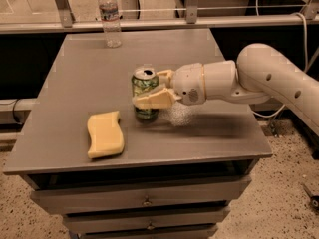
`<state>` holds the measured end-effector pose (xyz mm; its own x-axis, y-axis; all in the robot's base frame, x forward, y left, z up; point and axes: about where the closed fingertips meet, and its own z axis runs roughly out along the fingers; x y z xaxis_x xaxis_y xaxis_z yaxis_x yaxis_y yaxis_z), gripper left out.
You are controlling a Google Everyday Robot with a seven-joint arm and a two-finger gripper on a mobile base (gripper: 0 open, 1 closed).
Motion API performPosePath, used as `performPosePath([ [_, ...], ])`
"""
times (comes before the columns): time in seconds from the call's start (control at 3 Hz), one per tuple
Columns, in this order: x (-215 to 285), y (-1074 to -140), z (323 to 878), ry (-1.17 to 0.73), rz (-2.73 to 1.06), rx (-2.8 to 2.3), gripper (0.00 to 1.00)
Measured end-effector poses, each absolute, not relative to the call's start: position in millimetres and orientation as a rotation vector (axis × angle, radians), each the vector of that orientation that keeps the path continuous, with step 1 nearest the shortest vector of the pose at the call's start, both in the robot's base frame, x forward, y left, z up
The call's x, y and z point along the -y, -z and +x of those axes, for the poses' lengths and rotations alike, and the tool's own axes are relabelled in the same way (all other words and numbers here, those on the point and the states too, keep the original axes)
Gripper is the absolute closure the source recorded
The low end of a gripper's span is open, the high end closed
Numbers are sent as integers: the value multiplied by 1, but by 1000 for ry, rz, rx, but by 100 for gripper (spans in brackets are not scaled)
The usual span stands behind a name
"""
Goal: Move green can near sponge
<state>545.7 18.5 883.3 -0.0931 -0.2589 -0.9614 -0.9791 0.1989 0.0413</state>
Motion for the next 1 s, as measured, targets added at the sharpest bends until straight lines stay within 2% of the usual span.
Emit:
performPosePath([
  [0.67,-75,-875,512,-1092,-1296,-1452,96],
  [1.0,-86,-875,505,-1109,-1319,-1412,66],
])
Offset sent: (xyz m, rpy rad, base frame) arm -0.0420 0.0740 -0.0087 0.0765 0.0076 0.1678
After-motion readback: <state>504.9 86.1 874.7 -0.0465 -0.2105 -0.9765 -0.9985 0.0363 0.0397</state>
